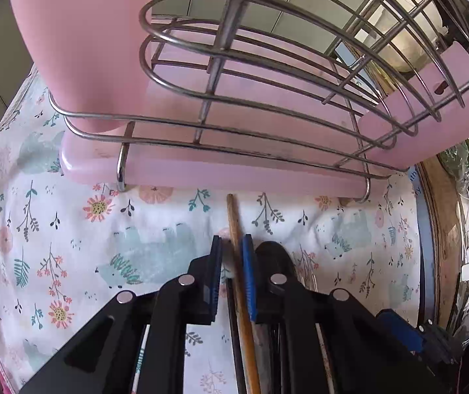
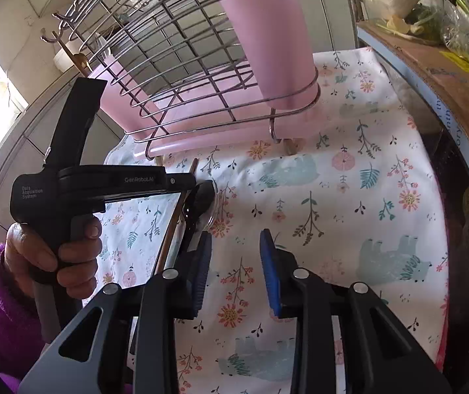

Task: Organize utensils
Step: 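Grasp a wooden chopstick with the left gripper while right gripper grasps the clear fork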

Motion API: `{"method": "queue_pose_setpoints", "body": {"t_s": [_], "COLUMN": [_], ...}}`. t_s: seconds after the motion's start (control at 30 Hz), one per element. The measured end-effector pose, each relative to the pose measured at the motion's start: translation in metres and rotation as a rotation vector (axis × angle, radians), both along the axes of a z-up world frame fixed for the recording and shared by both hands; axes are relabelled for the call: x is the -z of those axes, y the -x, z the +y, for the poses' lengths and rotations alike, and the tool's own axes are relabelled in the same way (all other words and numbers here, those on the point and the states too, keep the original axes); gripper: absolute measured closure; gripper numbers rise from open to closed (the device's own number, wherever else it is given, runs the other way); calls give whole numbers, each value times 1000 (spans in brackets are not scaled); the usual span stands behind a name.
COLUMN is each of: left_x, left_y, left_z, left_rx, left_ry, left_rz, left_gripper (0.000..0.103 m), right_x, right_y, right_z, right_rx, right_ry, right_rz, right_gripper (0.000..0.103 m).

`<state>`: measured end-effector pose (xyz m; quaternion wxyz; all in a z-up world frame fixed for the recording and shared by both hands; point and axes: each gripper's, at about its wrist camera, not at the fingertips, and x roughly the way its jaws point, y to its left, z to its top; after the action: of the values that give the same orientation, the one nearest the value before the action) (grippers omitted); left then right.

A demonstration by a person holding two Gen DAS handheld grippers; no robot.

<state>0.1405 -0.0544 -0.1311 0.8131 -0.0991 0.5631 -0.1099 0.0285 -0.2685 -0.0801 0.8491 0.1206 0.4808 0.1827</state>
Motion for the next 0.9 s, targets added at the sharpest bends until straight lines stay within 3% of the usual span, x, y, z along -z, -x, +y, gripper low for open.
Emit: {"method": "queue_pose_setpoints", "body": {"t_s": [0.2, 0.37, 0.67, 0.9], "left_x": [-5, -19, -43, -51], "left_y": [3, 17, 37, 40], "left_z": [16, 33, 64, 78], "left_rx": [-9, -5, -26, -43], "left_ry": [58, 95, 144, 182], "left_rz": [-11, -53, -136, -151], "left_gripper": [98, 98, 98, 98], "right_x": [9, 13, 31, 37], "right_y": [-8, -20, -46, -48], "right_z": [10, 23, 51, 75], "right_rx": [-30, -44, -59, -58], "right_ry": [-37, -10, 117, 217], "right_rz": [61, 85, 132, 84], "right_gripper": [77, 78, 78, 78]}}
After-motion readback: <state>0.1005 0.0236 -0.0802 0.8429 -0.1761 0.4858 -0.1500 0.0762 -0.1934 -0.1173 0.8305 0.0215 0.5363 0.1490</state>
